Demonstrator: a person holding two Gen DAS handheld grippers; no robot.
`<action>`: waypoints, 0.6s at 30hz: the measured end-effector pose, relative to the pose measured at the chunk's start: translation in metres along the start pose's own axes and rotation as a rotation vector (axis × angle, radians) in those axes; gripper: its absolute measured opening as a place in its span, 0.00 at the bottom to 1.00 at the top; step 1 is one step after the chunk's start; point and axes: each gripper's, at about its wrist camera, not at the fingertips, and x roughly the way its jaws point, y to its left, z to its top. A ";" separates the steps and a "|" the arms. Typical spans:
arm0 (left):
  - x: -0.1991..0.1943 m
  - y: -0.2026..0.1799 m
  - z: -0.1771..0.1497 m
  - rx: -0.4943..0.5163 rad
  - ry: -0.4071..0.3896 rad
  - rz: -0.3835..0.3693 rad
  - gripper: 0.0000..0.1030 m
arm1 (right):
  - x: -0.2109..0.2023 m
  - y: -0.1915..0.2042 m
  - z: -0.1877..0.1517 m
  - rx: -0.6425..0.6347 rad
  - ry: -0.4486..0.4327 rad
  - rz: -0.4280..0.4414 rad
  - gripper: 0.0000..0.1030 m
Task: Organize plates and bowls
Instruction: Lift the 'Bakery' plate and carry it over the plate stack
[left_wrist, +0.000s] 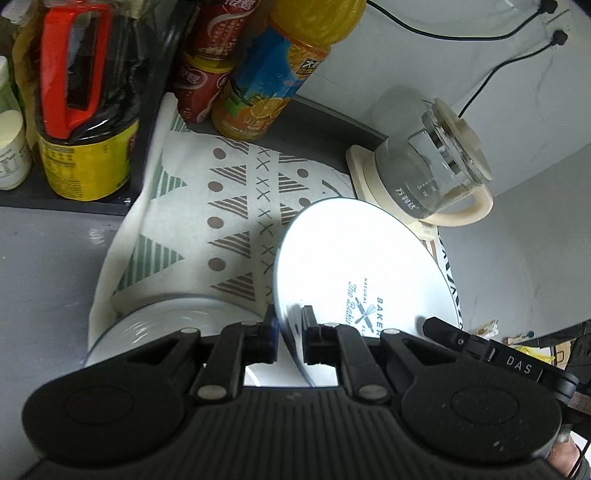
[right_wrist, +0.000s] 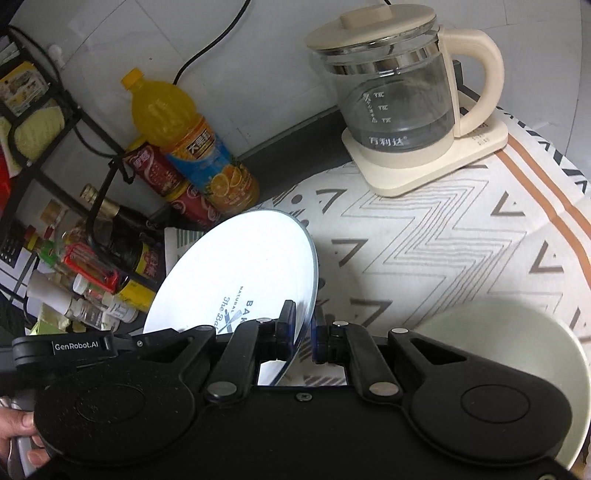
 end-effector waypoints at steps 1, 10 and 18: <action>-0.002 0.002 -0.002 -0.003 0.000 0.000 0.08 | -0.001 0.002 -0.003 -0.001 0.000 0.000 0.08; -0.022 0.016 -0.032 -0.066 -0.031 0.037 0.08 | -0.009 0.023 -0.034 -0.087 0.051 -0.009 0.10; -0.034 0.022 -0.068 -0.139 -0.032 0.092 0.09 | -0.016 0.028 -0.059 -0.162 0.129 0.016 0.11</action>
